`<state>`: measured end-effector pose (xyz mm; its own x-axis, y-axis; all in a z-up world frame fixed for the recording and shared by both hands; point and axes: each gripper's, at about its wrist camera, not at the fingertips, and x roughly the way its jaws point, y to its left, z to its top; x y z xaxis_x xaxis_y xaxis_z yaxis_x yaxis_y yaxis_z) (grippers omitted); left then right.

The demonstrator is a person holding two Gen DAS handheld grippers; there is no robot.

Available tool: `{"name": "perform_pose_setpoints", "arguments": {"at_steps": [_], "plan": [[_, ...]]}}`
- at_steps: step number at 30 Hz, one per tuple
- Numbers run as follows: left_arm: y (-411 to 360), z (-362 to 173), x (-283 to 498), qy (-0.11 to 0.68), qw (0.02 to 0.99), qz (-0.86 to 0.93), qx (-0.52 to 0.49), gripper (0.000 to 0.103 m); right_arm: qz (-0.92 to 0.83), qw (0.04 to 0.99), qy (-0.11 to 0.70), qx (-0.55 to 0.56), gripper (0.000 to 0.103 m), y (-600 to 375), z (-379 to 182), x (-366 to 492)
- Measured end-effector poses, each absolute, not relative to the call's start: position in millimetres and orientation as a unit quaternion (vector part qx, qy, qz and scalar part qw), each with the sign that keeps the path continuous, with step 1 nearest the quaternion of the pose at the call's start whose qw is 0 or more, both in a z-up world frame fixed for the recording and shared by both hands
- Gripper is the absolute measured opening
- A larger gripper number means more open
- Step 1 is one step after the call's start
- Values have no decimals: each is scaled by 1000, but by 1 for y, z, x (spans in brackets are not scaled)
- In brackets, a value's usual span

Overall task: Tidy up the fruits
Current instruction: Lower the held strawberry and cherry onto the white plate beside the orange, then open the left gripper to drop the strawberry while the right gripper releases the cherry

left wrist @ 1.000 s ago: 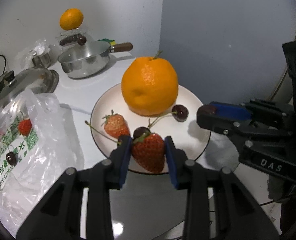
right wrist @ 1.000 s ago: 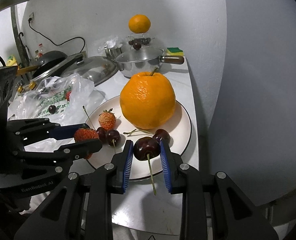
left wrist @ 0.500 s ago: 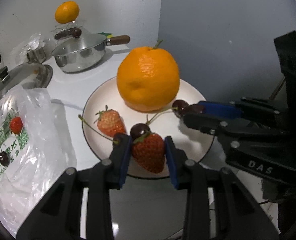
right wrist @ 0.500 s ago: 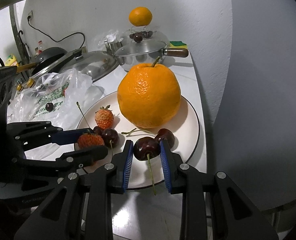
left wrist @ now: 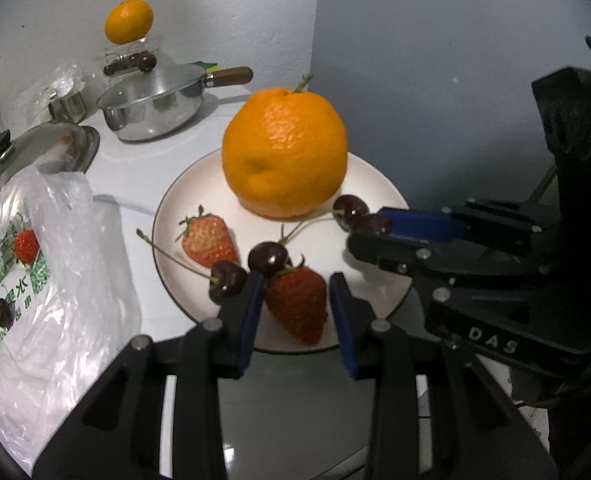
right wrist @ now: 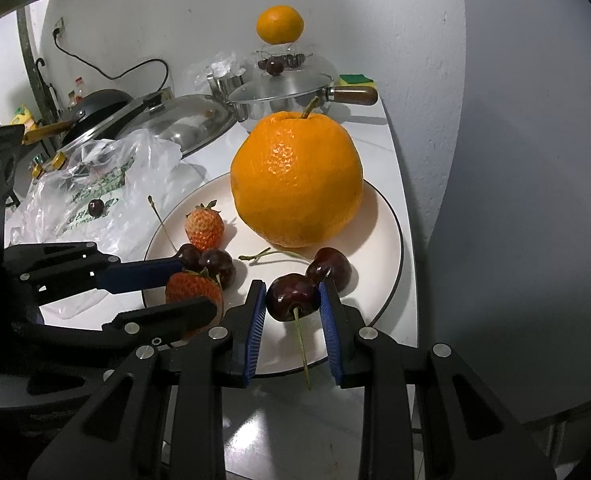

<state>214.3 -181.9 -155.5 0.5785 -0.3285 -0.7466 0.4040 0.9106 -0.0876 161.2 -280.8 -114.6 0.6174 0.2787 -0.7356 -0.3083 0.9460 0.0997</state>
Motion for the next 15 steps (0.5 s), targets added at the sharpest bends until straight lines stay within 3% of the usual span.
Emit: {"name": "perform_pose_setpoints", "arguments": {"at_steps": [6, 9, 15], "plan": [[-183, -154, 212, 409, 889, -199, 49, 42, 163, 899, 407, -18, 29, -280, -115, 160], [-181, -152, 211, 407, 891, -194, 45, 52, 162, 899, 407, -18, 29, -281, -115, 160], [-179, -149, 208, 405, 892, -194, 44, 53, 162, 899, 407, -18, 29, -280, -116, 158]]}}
